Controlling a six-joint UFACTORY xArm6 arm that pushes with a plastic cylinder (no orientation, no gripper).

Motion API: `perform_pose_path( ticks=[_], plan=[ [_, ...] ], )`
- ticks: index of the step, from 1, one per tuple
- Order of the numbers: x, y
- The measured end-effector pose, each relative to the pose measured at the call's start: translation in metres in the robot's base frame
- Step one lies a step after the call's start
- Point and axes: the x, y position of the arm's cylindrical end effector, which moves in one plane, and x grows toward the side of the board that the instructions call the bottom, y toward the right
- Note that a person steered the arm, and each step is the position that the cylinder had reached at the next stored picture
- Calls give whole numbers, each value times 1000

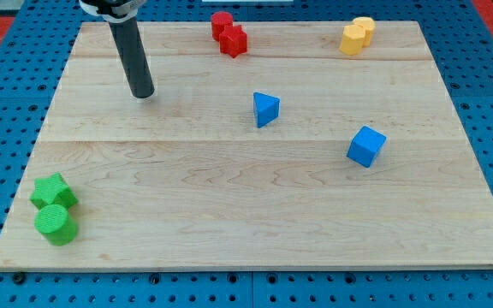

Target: Place the arm to the left of the triangle

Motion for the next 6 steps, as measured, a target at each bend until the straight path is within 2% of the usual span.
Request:
perform_pose_path(
  ticks=[4, 6],
  plan=[
    [18, 47],
    [52, 85]
  ],
)
